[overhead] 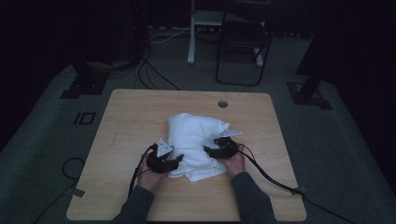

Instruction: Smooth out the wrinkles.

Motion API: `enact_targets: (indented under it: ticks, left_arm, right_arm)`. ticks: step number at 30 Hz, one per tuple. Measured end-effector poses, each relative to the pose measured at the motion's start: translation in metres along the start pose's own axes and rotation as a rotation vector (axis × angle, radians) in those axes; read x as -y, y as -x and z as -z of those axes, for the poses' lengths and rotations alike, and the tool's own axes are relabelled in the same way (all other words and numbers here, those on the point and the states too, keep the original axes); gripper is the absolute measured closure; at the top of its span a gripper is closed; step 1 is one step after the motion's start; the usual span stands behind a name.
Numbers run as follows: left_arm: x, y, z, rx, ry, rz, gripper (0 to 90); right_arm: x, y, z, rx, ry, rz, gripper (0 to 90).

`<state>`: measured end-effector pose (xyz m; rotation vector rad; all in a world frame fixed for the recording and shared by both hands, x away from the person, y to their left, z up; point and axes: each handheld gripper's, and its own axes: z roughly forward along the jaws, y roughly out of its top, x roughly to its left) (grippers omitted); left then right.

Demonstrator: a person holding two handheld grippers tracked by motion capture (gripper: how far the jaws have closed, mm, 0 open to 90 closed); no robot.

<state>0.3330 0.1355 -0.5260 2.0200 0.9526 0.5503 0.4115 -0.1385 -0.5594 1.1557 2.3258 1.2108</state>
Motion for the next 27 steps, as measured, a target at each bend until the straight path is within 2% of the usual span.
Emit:
enact_targets:
  ticks: [6, 11, 13, 15, 17, 19, 24, 27]
  left_arm:
    - [0.009, -0.017, 0.008, -0.053, -0.007, 0.034, 44.8]
    - [0.012, -0.022, 0.012, -0.061, -0.002, 0.044, 44.7]
    - [0.012, -0.024, 0.016, -0.073, 0.004, 0.034, 44.7]
    - [0.012, -0.025, 0.018, -0.078, 0.004, 0.033, 44.5]
    - [0.013, -0.03, 0.027, -0.104, 0.013, 0.039, 44.1]
    - [0.015, -0.036, 0.035, -0.122, 0.018, 0.052, 44.1]
    - [0.022, -0.05, 0.05, -0.167, 0.026, 0.097, 44.1]
    - [0.024, -0.057, 0.055, -0.185, 0.032, 0.116, 44.0]
  right_arm:
    - [-0.013, -0.013, -0.016, -0.006, -0.004, 0.022, 35.2]
    - [-0.017, -0.016, -0.024, -0.026, 0.002, 0.013, 35.4]
    - [-0.02, -0.018, -0.016, -0.002, 0.017, 0.036, 34.6]
    - [-0.02, -0.018, -0.003, 0.019, 0.058, 0.018, 33.0]
    - [-0.019, -0.015, 0.016, 0.036, 0.107, 0.012, 32.1]
    - [-0.016, -0.01, 0.033, 0.039, 0.128, -0.003, 31.8]
    - [0.003, 0.004, 0.068, 0.075, 0.126, -0.006, 30.8]
    - [0.014, 0.013, 0.081, 0.096, 0.129, -0.024, 30.6]
